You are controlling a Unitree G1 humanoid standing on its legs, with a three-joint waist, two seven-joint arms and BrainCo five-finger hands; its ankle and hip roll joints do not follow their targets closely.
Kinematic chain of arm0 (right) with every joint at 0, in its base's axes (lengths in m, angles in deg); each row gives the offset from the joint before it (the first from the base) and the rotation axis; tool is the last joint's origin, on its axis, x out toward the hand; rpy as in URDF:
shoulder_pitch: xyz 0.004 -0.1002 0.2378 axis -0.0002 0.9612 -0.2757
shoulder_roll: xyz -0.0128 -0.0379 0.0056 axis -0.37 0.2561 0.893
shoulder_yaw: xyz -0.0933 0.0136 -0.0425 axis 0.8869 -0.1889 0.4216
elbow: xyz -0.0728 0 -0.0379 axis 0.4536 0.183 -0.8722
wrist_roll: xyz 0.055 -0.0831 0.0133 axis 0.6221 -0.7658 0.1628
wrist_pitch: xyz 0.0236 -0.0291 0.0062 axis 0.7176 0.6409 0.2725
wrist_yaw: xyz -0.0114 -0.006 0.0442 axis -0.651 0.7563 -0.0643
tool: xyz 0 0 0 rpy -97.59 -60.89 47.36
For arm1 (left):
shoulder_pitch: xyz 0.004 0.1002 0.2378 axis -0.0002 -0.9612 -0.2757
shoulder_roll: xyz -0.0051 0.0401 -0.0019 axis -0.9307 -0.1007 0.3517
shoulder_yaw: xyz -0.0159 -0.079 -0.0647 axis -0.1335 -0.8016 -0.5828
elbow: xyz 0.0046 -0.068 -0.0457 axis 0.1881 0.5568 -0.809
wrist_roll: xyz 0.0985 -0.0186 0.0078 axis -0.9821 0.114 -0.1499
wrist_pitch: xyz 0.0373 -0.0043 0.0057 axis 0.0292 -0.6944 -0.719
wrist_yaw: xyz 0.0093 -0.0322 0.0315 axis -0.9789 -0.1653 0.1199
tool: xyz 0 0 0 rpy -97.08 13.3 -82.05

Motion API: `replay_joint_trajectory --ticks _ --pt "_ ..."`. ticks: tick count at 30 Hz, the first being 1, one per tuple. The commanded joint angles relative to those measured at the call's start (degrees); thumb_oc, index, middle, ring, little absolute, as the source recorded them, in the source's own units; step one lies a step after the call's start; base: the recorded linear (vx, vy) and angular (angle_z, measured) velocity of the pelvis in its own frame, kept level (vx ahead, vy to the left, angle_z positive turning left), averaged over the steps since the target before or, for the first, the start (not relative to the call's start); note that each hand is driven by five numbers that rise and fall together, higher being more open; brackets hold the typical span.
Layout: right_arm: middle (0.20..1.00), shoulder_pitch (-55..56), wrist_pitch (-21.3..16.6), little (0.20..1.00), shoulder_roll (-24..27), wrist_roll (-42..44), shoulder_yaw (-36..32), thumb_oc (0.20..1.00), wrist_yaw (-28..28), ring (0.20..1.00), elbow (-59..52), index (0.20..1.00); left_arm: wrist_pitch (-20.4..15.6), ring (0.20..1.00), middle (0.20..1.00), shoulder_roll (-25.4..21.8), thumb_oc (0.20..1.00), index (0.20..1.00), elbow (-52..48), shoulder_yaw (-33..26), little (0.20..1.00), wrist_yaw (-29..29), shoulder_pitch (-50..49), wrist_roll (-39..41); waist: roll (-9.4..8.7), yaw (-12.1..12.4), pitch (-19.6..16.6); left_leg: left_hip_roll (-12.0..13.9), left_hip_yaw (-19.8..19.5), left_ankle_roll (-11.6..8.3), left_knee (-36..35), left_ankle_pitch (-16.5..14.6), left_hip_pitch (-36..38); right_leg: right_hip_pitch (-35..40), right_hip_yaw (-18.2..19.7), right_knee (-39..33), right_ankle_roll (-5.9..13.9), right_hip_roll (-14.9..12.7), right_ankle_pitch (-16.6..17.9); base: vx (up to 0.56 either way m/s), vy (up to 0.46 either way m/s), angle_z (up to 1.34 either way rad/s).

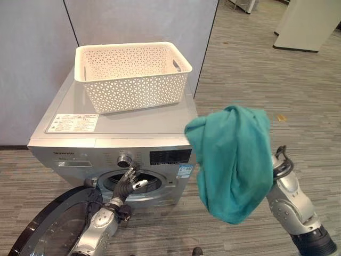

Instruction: Grab the laundry basket,head to the washer,open it,put in the laundry and shut it.

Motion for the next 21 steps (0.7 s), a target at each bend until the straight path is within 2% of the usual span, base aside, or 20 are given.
replay_joint_trajectory --ticks 1,4,9,14,21 --pt "0.2 -1.1 -1.7 0.2 2.5 1.5 -0.4 0.2 1.4 0.2 -5.2 0.2 -2.9 1.0 1.0 -4.5 1.0 1.0 -3.7 1.8 1.0 3.1 8.6 -4.0 -0.75 -0.4 -1.9 -1.8 0.0 4.19 5.2 -7.7 -2.3 2.8 -0.2 3.6 1.26 -0.6 -2.0 -0.05 -0.038 0.08" --pt "0.2 1.1 -1.2 0.2 5.7 1.0 -2.9 0.2 2.0 0.2 -5.4 0.2 -2.2 1.0 1.0 -7.5 1.0 1.0 -6.9 5.2 1.0 5.0 12.4 -5.7 -0.55 -0.9 -1.7 -1.3 -1.1 3.5 5.1 -7.0 -3.0 3.2 -0.4 3.2 0.76 0.1 -3.5 -0.05 -0.049 0.08" --pt "0.2 2.5 -0.5 0.2 7.6 0.7 -3.8 0.2 2.1 0.2 -5.2 0.2 -0.5 1.0 1.0 -6.8 1.0 1.0 -8.4 9.7 1.0 6.2 17.0 -5.7 -0.27 -1.2 -1.5 -0.8 -2.4 2.83 5.6 -6.3 -3.7 3.8 -1.1 2.9 0.06 0.6 -5.0 -0.04 -0.041 0.18" --pt "0.2 1.1 0.2 0.2 5.7 -0.1 -2.7 0.2 0.7 0.2 -3.8 0.2 2.6 1.0 1.0 -0.9 1.0 1.0 -5.3 15.5 1.0 6.1 22.0 -2.2 0.36 -1.3 -1.6 -0.4 -3.5 2.23 5.9 -5.4 -4.1 4.7 -2.0 2.6 -0.81 1.3 -6.2 -0.05 -0.058 0.2" --pt "0.2 -2.2 0.5 0.2 3.9 0.5 -0.4 0.2 -0.5 0.2 -0.4 0.2 3.7 1.0 1.0 4.4 1.0 1.0 -0.7 22.9 1.0 6.9 28.4 -4.8 1.15 -1.5 -1.3 0.1 -4.8 1.44 6.6 -4.6 -4.5 5.4 -3.1 2.7 -1.79 2.0 -7.2 -0.04 -0.045 0.11"
